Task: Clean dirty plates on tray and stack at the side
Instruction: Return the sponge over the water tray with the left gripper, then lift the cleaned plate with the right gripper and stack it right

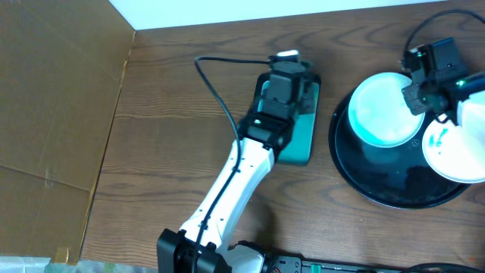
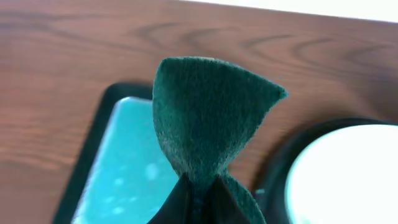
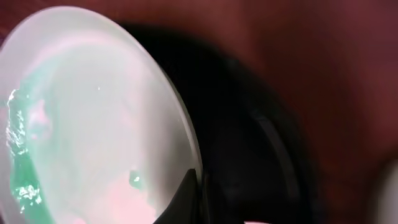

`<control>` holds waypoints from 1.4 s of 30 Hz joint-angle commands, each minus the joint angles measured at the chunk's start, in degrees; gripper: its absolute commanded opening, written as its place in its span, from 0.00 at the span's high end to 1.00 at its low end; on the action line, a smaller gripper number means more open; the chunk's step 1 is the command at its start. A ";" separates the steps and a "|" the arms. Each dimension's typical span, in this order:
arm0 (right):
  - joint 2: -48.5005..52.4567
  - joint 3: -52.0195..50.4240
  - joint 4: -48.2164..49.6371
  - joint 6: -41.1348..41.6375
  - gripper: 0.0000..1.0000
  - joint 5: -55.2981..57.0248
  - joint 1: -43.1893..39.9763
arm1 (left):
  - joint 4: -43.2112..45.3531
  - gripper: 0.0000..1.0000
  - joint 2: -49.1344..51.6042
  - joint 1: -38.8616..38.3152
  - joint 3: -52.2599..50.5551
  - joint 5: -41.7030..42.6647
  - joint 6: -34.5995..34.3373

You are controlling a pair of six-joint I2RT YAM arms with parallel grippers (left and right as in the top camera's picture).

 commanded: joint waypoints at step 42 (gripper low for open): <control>-7.76 0.07 5.88 -17.64 0.99 32.61 20.04 | -6.38 0.93 -0.28 13.22 -0.02 -1.18 -0.96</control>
